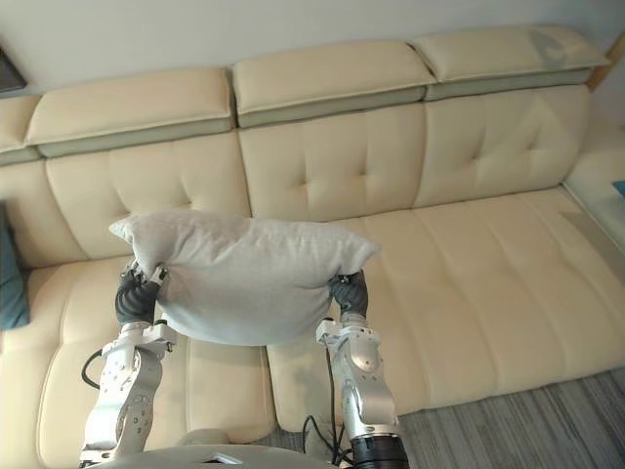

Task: Pick up cushions and gather them together orderly.

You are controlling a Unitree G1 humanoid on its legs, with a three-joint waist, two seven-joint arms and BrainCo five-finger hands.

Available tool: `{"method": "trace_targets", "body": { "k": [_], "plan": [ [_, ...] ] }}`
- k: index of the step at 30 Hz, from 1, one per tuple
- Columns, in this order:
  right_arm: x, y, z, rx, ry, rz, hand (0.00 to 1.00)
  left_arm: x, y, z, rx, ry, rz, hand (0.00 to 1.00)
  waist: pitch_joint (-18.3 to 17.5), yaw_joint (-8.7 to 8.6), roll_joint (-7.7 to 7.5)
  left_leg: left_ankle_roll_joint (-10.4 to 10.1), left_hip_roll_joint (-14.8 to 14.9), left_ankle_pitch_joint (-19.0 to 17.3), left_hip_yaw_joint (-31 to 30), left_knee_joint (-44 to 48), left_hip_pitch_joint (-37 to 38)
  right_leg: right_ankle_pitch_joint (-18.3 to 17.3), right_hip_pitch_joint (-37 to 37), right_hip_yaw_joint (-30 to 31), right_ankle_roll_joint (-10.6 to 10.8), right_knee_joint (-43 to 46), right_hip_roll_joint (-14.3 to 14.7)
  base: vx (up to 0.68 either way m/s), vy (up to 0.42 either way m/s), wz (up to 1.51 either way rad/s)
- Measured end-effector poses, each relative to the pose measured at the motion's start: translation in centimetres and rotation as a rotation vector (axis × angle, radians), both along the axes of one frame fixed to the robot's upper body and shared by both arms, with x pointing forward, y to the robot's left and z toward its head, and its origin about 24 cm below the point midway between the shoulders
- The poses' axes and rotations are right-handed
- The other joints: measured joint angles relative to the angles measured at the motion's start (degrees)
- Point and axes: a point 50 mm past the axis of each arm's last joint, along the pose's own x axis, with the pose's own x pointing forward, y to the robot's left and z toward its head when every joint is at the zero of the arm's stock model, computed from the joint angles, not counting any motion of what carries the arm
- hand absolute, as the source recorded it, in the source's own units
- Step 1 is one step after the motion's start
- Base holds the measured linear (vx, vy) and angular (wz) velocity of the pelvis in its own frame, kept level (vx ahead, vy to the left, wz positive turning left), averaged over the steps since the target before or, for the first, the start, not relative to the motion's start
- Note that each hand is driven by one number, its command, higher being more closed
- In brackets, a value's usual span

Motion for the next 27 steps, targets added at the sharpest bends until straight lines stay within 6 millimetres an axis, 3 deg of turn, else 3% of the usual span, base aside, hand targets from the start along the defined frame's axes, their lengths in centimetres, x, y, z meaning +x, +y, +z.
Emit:
{"method": "trace_targets", "body": {
  "k": [2,3,6,7,9,12,21,24,27],
  "plan": [
    [0.1,0.2,0.1,0.016,-0.004,0.0,1.0,0.0,0.2,0.2,0.015,-0.009,-0.003,1.0,-0.1,0.15,-0.09,-1.4,0.1,0.9,-0.2,0.4,-1.4,-0.2,-1.0,0.0,-0.8,0.3,0.1,-0.17,-0.019,0.25],
    [0.2,0.4,0.1,0.028,-0.004,0.0,1.0,0.0,0.5,0.3,0.038,-0.012,-0.009,1.0,-0.4,0.16,-0.8,-2.5,-0.4,3.0,-0.4,-3.9,-0.6,0.3,-2.1,0.8,-1.6,-0.8,-0.8,-0.17,-0.022,0.09],
    [0.2,0.2,0.2,0.025,-0.007,-0.004,1.0,-0.1,0.3,0.3,0.028,-0.012,-0.013,1.0,-1.2,-0.32,-0.11,-1.9,1.4,0.3,2.0,-2.5,0.9,2.6,-2.4,0.8,-1.9,-3.1,0.0,-0.12,-0.022,-0.12],
    [0.2,0.2,0.1,0.023,-0.003,-0.006,1.0,0.0,0.1,0.3,0.024,-0.014,-0.02,1.0,-1.9,-1.02,0.44,-1.3,1.9,0.3,2.3,-7.2,2.2,3.9,-2.6,1.1,-1.4,-4.7,1.0,-0.09,0.027,-0.21],
    [0.2,0.3,-0.3,0.03,0.012,-0.008,1.0,0.0,0.1,0.3,0.03,-0.01,-0.024,1.0,-3.1,-1.45,-1.6,-1.1,0.9,2.7,3.1,-10.9,2.4,7.6,-2.5,2.1,-1.4,-8.8,0.8,-0.09,0.029,-0.24],
    [0.2,0.1,-0.4,0.026,0.016,-0.012,1.0,0.0,-0.1,-0.2,0.027,0.008,-0.028,1.0,-3.3,-1.81,-2.09,-0.8,0.4,3.5,3.9,-11.5,3.1,9.8,-1.7,2.9,-0.8,-10.3,0.5,-0.05,0.029,-0.11],
    [0.4,0.4,-1.8,0.01,0.082,0.002,1.0,0.1,0.1,-0.4,0.027,0.019,-0.02,1.0,-3.7,-1.62,-2.01,-1.0,0.7,3.2,6.7,-11.6,3.9,9.8,-2.6,5.9,-0.6,-10.7,1.3,-0.03,0.006,-0.18],
    [1.3,0.6,-1.4,-0.005,0.066,0.008,1.0,0.8,0.2,-1.0,0.031,0.041,-0.01,1.0,-4.3,-1.59,-1.86,-1.0,0.8,3.2,7.5,-11.3,2.6,10.7,-4.2,6.3,-0.2,-11.0,1.4,0.01,0.001,-0.13],
    [3.4,1.0,0.8,-0.033,-0.011,0.03,1.0,2.6,0.3,-0.3,0.038,0.021,0.016,1.0,-4.4,-1.36,-1.99,-1.1,1.0,2.5,7.4,-8.4,-3.2,12.2,-8.0,5.9,-0.6,-11.3,1.2,-0.05,0.021,0.03]
  ]
}}
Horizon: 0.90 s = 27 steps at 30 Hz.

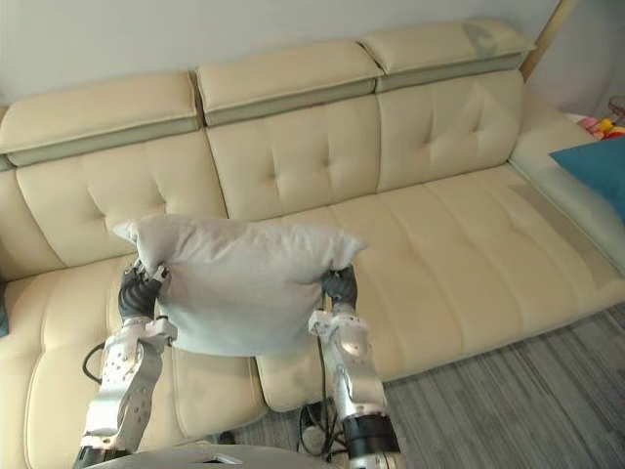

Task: Pick up cushions and gather them together orderly.

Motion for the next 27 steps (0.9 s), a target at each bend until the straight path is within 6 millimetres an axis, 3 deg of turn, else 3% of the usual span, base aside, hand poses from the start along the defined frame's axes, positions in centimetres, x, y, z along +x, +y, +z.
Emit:
{"method": "trace_targets", "body": {
  "k": [5,8,11,14,19,22,26,27],
  "plan": [
    [3.4,1.2,4.3,-0.081,-0.137,0.01,1.0,2.8,-0.1,1.8,0.028,-0.055,0.032,1.0,1.0,1.01,-0.23,-0.1,0.6,-0.2,-1.7,2.8,-6.0,1.2,-3.5,-1.8,-0.6,0.0,0.1,-0.03,0.019,0.2],
    [5.5,2.1,8.4,-0.138,-0.265,0.002,1.0,4.7,0.3,3.8,0.066,-0.119,0.061,1.0,2.2,1.88,-0.42,-0.2,0.5,0.3,-2.7,3.1,-8.8,1.8,-5.6,-2.1,-0.9,0.0,0.0,-0.04,0.042,0.14],
    [7.0,3.2,14.0,-0.15,-0.434,-0.015,1.0,7.5,0.5,8.1,0.105,-0.251,0.101,1.0,5.0,2.6,-1.16,-0.4,0.4,1.9,-3.5,3.5,-14.2,3.0,-10.2,-2.9,-1.6,0.0,-0.1,-0.08,0.035,0.19],
    [7.4,3.6,17.2,-0.169,-0.534,-0.049,1.0,9.2,0.4,11.5,0.125,-0.347,0.123,1.0,7.3,3.16,-1.14,-1.1,0.4,3.6,-4.3,3.8,-17.1,3.7,-13.1,-3.5,-2.2,0.0,-0.2,-0.06,0.018,0.17],
    [7.5,3.6,20.2,-0.144,-0.618,-0.106,1.0,11.0,-0.1,16.6,0.142,-0.477,0.14,1.0,9.6,3.04,-1.04,-1.7,-0.1,7.2,-4.5,0.7,-21.9,3.8,-19.3,-4.5,-2.4,1.7,-0.8,-0.06,0.005,0.16],
    [7.5,3.1,20.9,-0.122,-0.632,-0.148,1.0,11.4,-0.7,18.6,0.146,-0.53,0.125,1.0,12.8,2.92,-0.96,-1.6,-0.4,8.2,-4.5,-0.3,-22.6,3.5,-20.6,-4.6,-2.6,2.8,-1.2,-0.05,0.038,0.09],
    [7.5,2.3,21.8,-0.097,-0.649,-0.19,1.0,11.9,-1.5,20.3,0.16,-0.562,0.104,1.0,13.7,2.99,-0.86,-1.7,-0.8,9.5,-4.3,-0.4,-26.3,2.8,-26.0,-4.6,-3.0,6.2,-2.1,-0.05,0.039,0.08],
    [7.5,2.1,22.0,-0.093,-0.654,-0.203,0.0,12.2,-1.8,20.7,0.159,-0.565,0.097,1.0,14.7,2.91,-0.79,-1.7,-0.9,10.3,-3.7,-0.6,-26.5,2.7,-26.3,-4.6,-3.0,6.6,-2.4,-0.04,0.025,0.17]
  ]
}}
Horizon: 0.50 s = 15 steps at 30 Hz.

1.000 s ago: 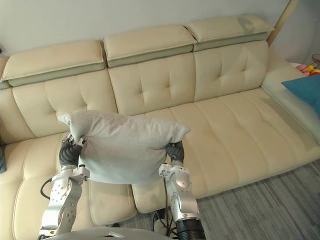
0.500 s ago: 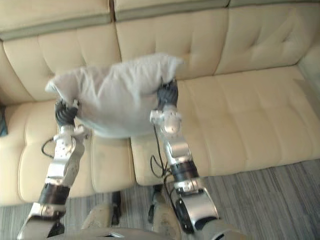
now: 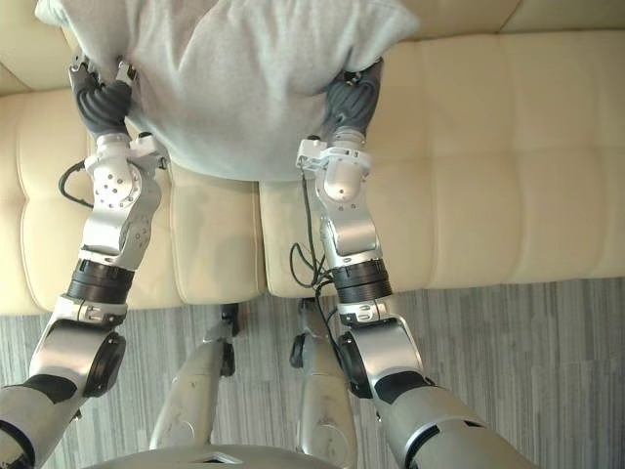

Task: Pick up cushions and gather them together orderly.

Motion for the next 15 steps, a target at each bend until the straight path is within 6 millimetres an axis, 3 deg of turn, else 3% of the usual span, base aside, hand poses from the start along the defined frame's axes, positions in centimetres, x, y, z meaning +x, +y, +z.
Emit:
{"method": "trace_targets", "body": {
  "k": [1,10,13,15],
  "plan": [
    [0.0,0.0,0.4,0.008,-0.011,-0.008,0.0,0.1,-0.1,0.4,-0.011,-0.012,-0.01,0.0,0.5,-0.37,0.14,-0.1,0.0,0.8,1.4,-0.6,-0.3,-0.3,-0.9,0.0,0.0,0.9,-0.3,-0.04,0.019,0.14],
    [-0.3,-1.1,5.2,-0.039,-0.143,-0.064,0.0,-0.1,0.0,2.0,-0.05,-0.081,-0.054,0.0,1.5,-0.32,0.3,0.7,0.0,2.6,3.7,-4.6,-0.5,-0.2,-3.6,0.8,0.0,1.7,-0.5,-0.01,-0.001,0.0],
    [0.4,-1.9,6.8,-0.085,-0.147,-0.083,0.0,0.7,1.5,2.7,-0.04,-0.073,-0.025,0.0,1.6,-0.35,0.3,0.8,0.0,3.8,4.2,-5.8,0.6,-0.3,-3.5,0.9,-0.2,2.3,-0.5,0.0,-0.004,-0.07],
    [0.3,-3.0,8.4,-0.1,-0.172,-0.088,0.0,0.8,3.7,3.4,-0.025,-0.074,0.01,0.0,1.6,-0.32,0.3,0.5,0.0,4.2,4.6,-6.7,1.6,-0.9,-3.5,1.2,-0.3,3.2,-0.5,0.0,0.006,-0.05]
  ]
}}
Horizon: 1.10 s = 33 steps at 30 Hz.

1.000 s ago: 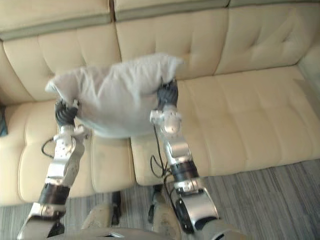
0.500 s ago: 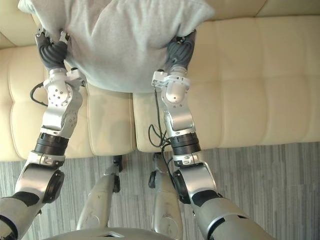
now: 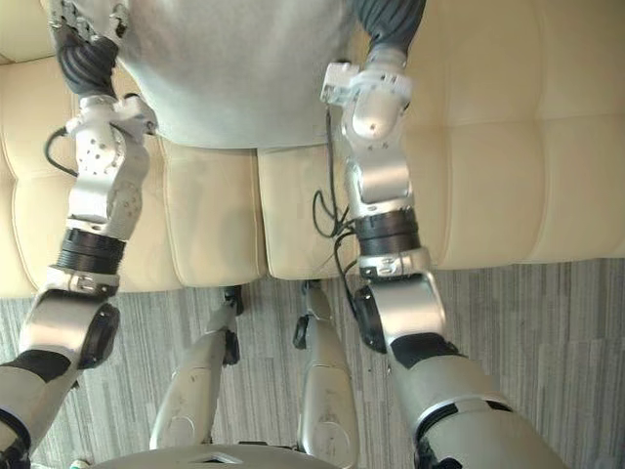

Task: Pick up cushions and gather them together orderly.

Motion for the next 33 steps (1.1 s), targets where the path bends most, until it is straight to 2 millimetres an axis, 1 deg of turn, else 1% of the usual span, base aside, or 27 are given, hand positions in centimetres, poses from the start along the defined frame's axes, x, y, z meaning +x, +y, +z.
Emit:
{"method": "trace_targets", "body": {
  "k": [1,3,4,6,8,10,11,12,13,14,15,16,18,19,20,21,22,23,24,25,26,28,29,30,31,32,33],
  "plan": [
    [-0.2,-0.5,0.6,-0.012,-0.017,-0.006,0.0,-0.1,0.9,0.3,0.009,-0.007,0.018,0.0,0.0,-0.01,0.0,0.0,0.0,0.0,0.0,0.0,0.1,-0.2,0.0,0.0,0.0,0.3,0.0,0.0,0.0,0.0],
    [-0.8,-2.2,2.1,-0.017,-0.057,-0.033,0.0,-0.6,3.7,1.1,0.013,-0.024,0.071,0.0,0.0,0.06,0.0,0.0,0.1,0.0,-0.1,0.0,0.6,-0.9,0.1,-0.1,-0.1,1.5,-0.1,0.0,0.002,0.02],
    [-1.0,-3.0,2.4,-0.009,-0.06,-0.037,0.0,-0.8,4.6,1.3,0.008,-0.03,0.083,0.0,0.0,0.12,0.0,0.0,0.1,0.0,-0.2,0.0,0.9,-1.4,0.1,-0.2,-0.1,2.1,-0.2,0.0,0.001,0.07],
    [-0.8,-4.7,2.4,0.011,-0.039,-0.043,0.0,-1.3,6.8,1.2,-0.003,-0.032,0.117,0.0,0.0,0.11,0.0,-0.1,0.1,-0.1,-0.4,0.0,1.9,-2.6,0.5,-0.6,-0.2,4.0,-0.6,-0.01,-0.005,0.09],
    [-0.8,-6.3,1.9,0.058,-0.017,-0.029,0.0,-2.0,9.2,0.1,-0.005,-0.007,0.162,0.0,0.0,0.06,0.01,0.0,0.2,-0.9,-0.4,0.1,3.1,-3.6,1.6,-1.1,-0.2,5.2,-0.8,0.0,-0.014,0.1],
    [-1.1,-8.1,-0.1,0.123,0.002,-0.032,0.0,-2.9,11.5,-2.7,-0.032,0.057,0.218,0.0,0.0,0.05,0.03,0.4,0.4,-1.6,-0.3,0.4,4.3,-4.8,3.0,-1.3,-0.1,6.2,-0.9,0.02,-0.023,0.08],
    [-1.4,-9.0,-1.9,0.144,0.024,-0.043,0.0,-3.6,12.9,-4.9,-0.046,0.113,0.256,0.0,0.0,0.03,0.07,0.7,0.5,-2.3,-0.2,0.5,5.3,-5.5,3.8,-1.4,-0.1,6.8,-0.9,0.04,-0.022,0.08],
    [-1.6,-9.4,-2.9,0.15,0.038,-0.052,0.0,-4.1,13.5,-6.1,-0.054,0.142,0.275,0.0,-0.1,-0.02,0.07,0.8,0.6,-2.5,-0.1,0.6,5.6,-5.9,4.1,-1.4,0.1,7.0,-0.9,0.08,-0.008,0.08],
    [-2.6,-10.6,-5.9,0.152,0.079,-0.077,0.0,-5.7,14.9,-9.5,-0.078,0.221,0.312,0.0,-0.1,0.03,0.07,1.0,0.6,-2.7,0.0,1.4,6.7,-7.1,4.6,-1.4,0.2,8.4,-1.1,0.11,-0.005,0.05],
    [-3.2,-11.3,-8.2,0.154,0.124,-0.082,0.0,-6.9,15.4,-11.9,-0.089,0.282,0.333,0.0,-0.1,0.23,0.09,1.0,0.6,-2.9,0.1,1.5,7.3,-7.7,5.1,-1.4,0.4,8.9,-1.2,0.12,-0.007,0.02],
    [-3.4,-11.6,-9.6,0.155,0.159,-0.082,0.0,-7.6,15.6,-13.2,-0.091,0.32,0.339,0.0,-0.1,0.43,0.13,1.0,0.6,-2.9,0.2,1.5,7.7,-7.9,5.4,-1.5,0.4,8.9,-1.2,0.13,-0.018,0.03],
    [-4.2,-12.3,-13.7,0.163,0.271,-0.091,0.0,-9.5,15.5,-16.9,-0.108,0.419,0.335,0.0,-0.2,0.45,0.18,0.9,0.7,-3.1,0.8,1.6,8.8,-8.7,6.7,-1.8,0.4,9.1,-1.3,0.13,-0.024,0.04],
    [-5.8,-12.5,-19.3,0.206,0.425,-0.084,0.0,-12.0,14.3,-22.0,-0.156,0.568,0.318,0.0,-0.6,0.71,0.3,0.7,1.1,-4.3,0.8,1.9,10.9,-9.7,8.9,-2.3,0.6,9.3,-1.1,0.14,-0.033,0.02],
    [-6.2,-12.4,-20.7,0.218,0.465,-0.079,0.0,-12.6,13.9,-23.3,-0.175,0.605,0.307,0.0,-0.7,0.75,0.31,0.7,1.2,-4.6,0.8,2.3,11.5,-10.0,9.5,-2.3,0.7,9.4,-1.1,0.13,-0.033,-0.05],
    [-7.7,-11.9,-24.6,0.266,0.574,-0.062,0.0,-14.4,12.5,-26.9,-0.242,0.716,0.279,0.0,-1.1,0.9,0.32,0.7,1.6,-6.6,0.9,4.6,12.7,-11.0,11.5,-2.3,0.9,10.2,-1.0,0.12,-0.024,-0.1],
    [-9.2,-11.4,-27.5,0.294,0.667,-0.061,0.0,-15.8,11.3,-29.4,-0.287,0.807,0.252,0.0,-1.7,0.92,0.33,0.7,1.9,-8.0,1.0,6.3,13.8,-11.7,13.0,-2.2,1.1,10.5,-0.8,0.1,-0.015,-0.12],
    [-9.9,-11.2,-28.7,0.31,0.705,-0.063,0.0,-16.5,10.7,-30.7,-0.309,0.852,0.241,0.0,-2.3,0.87,0.39,0.8,2.0,-8.6,1.1,6.9,14.3,-12.1,13.7,-2.2,1.2,10.7,-0.7,0.1,0.012,-0.15],
    [-12.0,-10.6,-31.8,0.336,0.812,-0.078,0.0,-18.5,8.9,-33.7,-0.353,0.981,0.208,0.0,-4.0,0.77,0.51,0.9,2.4,-10.4,1.4,8.4,16.0,-13.1,15.7,-1.9,1.5,11.2,-0.6,0.08,0.023,-0.18],
    [-13.8,-10.3,-34.2,0.327,0.917,-0.098,0.0,-20.0,7.7,-35.7,-0.376,1.074,0.187,0.0,-4.9,0.68,0.48,1.0,2.7,-11.5,1.9,9.2,17.8,-13.5,17.6,-1.5,1.8,11.3,-0.3,0.09,0.028,-0.23],
    [-14.6,-10.2,-35.4,0.331,0.972,-0.107,0.0,-20.9,7.1,-36.7,-0.391,1.122,0.179,0.0,-5.6,0.67,0.47,1.0,2.8,-12.2,2.3,9.5,18.6,-13.7,18.4,-1.3,1.9,11.1,-0.1,0.05,0.032,-0.28],
    [-16.4,-9.8,-37.8,0.342,1.09,-0.125,0.0,-22.6,5.8,-38.7,-0.438,1.223,0.159,0.0,-7.4,0.44,0.55,1.0,3.2,-13.3,2.8,10.2,19.7,-14.1,20.0,-1.0,2.3,10.7,0.2,0.02,0.034,-0.21],
    [-19.1,-9.0,-41.6,0.382,1.277,-0.13,0.0,-24.8,4.2,-40.8,-0.458,1.354,0.127,0.0,-10.1,-0.13,0.66,0.9,3.7,-14.4,3.1,10.2,21.6,-14.2,22.3,-0.9,2.6,8.5,0.9,0.03,0.025,-0.17],
    [-19.7,-8.8,-42.4,0.394,1.319,-0.132,0.0,-25.2,3.9,-41.2,-0.459,1.383,0.118,0.0,-10.7,-0.12,0.63,1.0,3.8,-14.6,3.4,10.2,22.1,-13.9,22.8,-0.8,2.6,7.8,1.1,0.03,0.015,-0.27],
    [-21.0,-8.0,-44.2,0.405,1.422,-0.132,0.0,-26.1,3.2,-42.1,-0.452,1.452,0.095,0.0,-11.4,-0.19,0.64,0.9,4.2,-14.7,4.2,10.1,23.0,-13.0,24.5,-0.2,2.6,6.0,1.8,0.02,0.015,-0.31],
    [-21.8,-7.5,-45.3,0.414,1.49,-0.131,0.0,-26.7,2.7,-42.7,-0.45,1.498,0.083,0.0,-12.3,-0.2,0.73,0.5,4.5,-15.2,4.6,10.1,23.9,-12.2,25.6,0.3,2.7,4.4,2.2,0.02,0.016,-0.28],
    [-22.2,-7.3,-45.7,0.419,1.515,-0.131,0.0,-26.9,2.4,-42.9,-0.452,1.513,0.078,0.0,-12.5,-0.22,0.8,0.5,4.6,-15.3,4.7,10.0,24.3,-11.8,26.3,0.4,2.7,3.5,2.4,0.03,0.026,-0.2],
    [-23.0,-6.9,-46.7,0.436,1.572,-0.129,0.0,-27.3,2.0,-43.3,-0.443,1.551,0.066,0.0,-13.3,-0.2,0.74,0.3,4.6,-15.4,5.0,9.1,25.5,-10.8,28.0,0.5,3.0,1.5,2.8,0.05,0.036,-0.13]
  ]
}}
